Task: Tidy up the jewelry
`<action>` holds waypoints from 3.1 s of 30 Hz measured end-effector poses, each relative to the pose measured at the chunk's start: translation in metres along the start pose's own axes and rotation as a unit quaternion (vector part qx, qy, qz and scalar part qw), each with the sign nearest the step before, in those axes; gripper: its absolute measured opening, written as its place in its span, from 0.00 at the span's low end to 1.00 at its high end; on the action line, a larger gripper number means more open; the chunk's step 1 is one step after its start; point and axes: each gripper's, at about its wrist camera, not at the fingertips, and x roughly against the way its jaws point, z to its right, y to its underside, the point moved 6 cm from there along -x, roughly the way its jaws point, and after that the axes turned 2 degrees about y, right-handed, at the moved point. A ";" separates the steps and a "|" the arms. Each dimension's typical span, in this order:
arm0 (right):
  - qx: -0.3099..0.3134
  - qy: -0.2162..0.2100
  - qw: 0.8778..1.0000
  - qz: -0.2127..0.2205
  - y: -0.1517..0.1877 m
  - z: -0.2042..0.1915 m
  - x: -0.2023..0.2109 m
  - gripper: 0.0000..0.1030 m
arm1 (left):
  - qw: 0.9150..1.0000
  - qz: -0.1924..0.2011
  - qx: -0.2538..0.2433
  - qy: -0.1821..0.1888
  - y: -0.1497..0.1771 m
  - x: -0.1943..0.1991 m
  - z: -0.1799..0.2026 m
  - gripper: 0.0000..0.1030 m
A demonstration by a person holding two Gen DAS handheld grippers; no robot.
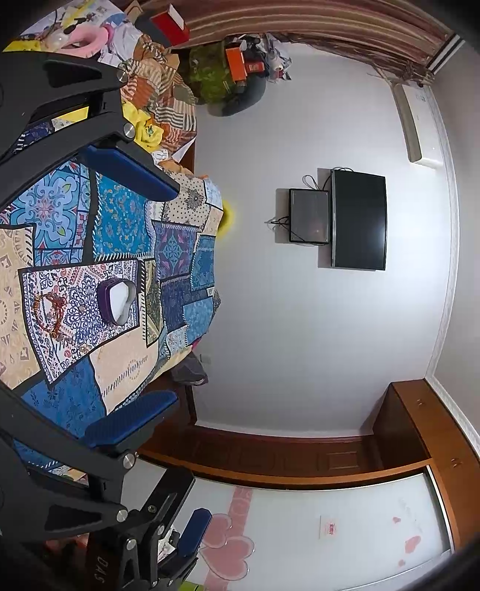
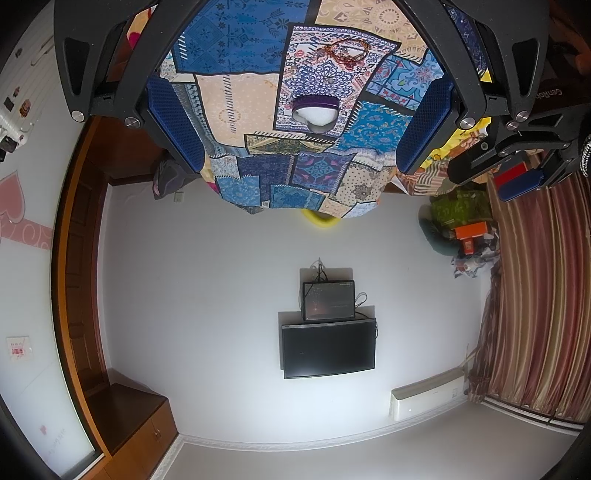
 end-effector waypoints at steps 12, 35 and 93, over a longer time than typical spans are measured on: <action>0.002 0.001 1.000 -0.001 0.001 0.000 0.000 1.00 | 1.000 0.000 0.002 -0.003 -0.001 -0.003 -0.001 1.00; -0.008 0.006 0.998 -0.063 0.031 0.012 -0.047 1.00 | 0.998 -0.056 0.017 -0.017 0.027 -0.059 -0.018 1.00; 0.070 -0.137 0.919 -0.364 0.186 0.012 -0.199 0.09 | 0.912 -0.386 -0.023 0.137 0.210 -0.250 0.015 0.08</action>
